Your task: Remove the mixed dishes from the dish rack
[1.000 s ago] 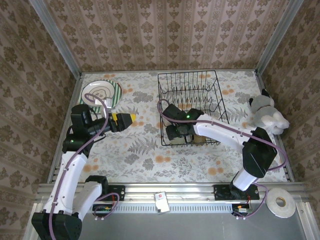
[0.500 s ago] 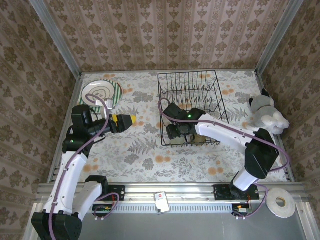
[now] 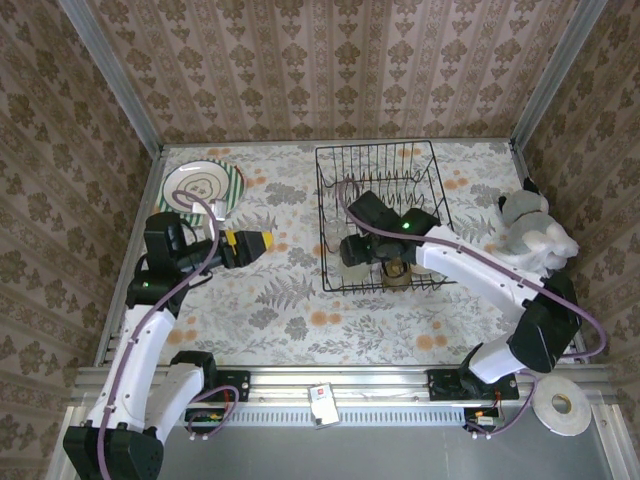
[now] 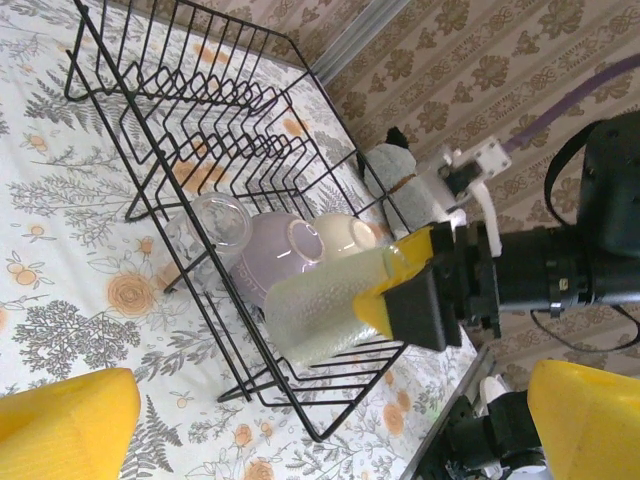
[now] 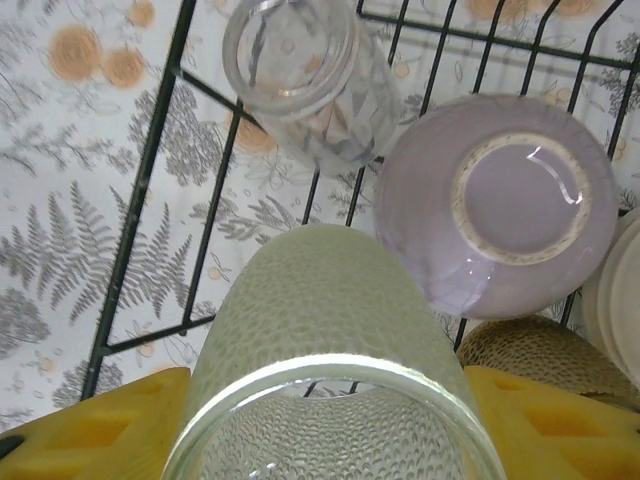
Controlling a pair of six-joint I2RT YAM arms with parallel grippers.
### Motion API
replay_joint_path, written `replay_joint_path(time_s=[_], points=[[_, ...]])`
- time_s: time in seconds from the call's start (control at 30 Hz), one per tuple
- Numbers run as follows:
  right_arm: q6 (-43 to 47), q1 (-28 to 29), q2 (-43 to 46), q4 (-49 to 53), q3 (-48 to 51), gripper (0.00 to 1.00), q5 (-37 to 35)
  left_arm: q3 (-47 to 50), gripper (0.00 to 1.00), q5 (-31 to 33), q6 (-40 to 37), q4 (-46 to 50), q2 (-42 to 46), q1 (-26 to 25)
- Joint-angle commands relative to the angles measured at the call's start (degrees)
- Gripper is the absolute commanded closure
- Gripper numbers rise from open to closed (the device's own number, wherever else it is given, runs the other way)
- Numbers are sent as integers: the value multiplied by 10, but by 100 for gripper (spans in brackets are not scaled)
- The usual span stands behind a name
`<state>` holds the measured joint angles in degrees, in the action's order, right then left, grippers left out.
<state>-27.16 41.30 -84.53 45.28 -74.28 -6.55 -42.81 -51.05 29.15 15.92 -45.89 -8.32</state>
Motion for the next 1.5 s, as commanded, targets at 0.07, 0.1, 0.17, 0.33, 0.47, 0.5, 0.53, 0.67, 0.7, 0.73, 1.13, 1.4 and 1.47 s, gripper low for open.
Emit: replay_joint_path(time_s=[0.07,0.1,0.17,0.33,0.47,0.5,0.53,0.67,0.7,0.73,1.13,1.4,1.47], points=[[4,-47,44,-40,3,57,73,21,0,-2,48,-66,10,-20],[1,-61,60,-48,8,57,91,30,0,-4,65,-86,8,-25],[-5,-83,76,-69,22,57,126,51,0,-8,96,-134,6,-35],[-25,-134,104,-116,51,58,206,91,1,6,143,-223,-11,-75],[-43,-164,121,-158,72,58,264,109,2,19,166,-298,-43,-110],[-49,-171,124,-167,77,58,276,113,2,21,174,-325,-54,-118],[-53,-178,126,-175,81,58,290,115,3,19,180,-348,-65,-125],[-89,-209,135,-225,109,58,361,119,5,24,206,-441,-119,-154],[-96,-215,136,-234,112,58,379,117,6,24,212,-457,-132,-159],[-102,-221,138,-243,118,58,393,115,7,22,217,-475,-146,-165],[-167,-252,131,-351,159,59,516,81,17,-27,335,-745,-326,-212],[-192,-261,120,-405,175,60,557,70,18,-34,393,-858,-373,-231],[-202,-262,116,-418,179,60,564,68,19,-32,395,-862,-374,-234]])
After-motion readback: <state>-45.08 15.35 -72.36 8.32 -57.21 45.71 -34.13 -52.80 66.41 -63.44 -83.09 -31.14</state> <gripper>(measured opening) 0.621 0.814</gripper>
